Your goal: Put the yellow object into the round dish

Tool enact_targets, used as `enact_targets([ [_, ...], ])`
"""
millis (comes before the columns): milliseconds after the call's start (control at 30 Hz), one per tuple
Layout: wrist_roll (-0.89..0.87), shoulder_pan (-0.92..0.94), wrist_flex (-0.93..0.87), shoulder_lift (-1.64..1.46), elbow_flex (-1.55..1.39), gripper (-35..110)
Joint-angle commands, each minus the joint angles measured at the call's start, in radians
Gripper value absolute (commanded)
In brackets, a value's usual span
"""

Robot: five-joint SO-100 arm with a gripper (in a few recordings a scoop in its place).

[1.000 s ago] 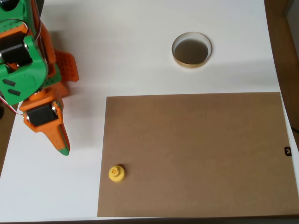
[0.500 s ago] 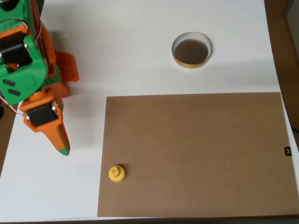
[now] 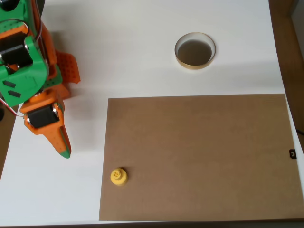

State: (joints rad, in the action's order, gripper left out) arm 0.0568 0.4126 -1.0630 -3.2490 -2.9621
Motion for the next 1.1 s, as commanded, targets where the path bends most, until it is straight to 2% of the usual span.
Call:
enact_targets([
  [0, 0.0, 0.023, -0.008, -0.017, 0.017, 0],
  [833, 0.002, 0.023, -0.011, -0.017, 0.018, 0],
  [1067, 0.063, 0.015, -0.034, -0.017, 0.083, 0],
])
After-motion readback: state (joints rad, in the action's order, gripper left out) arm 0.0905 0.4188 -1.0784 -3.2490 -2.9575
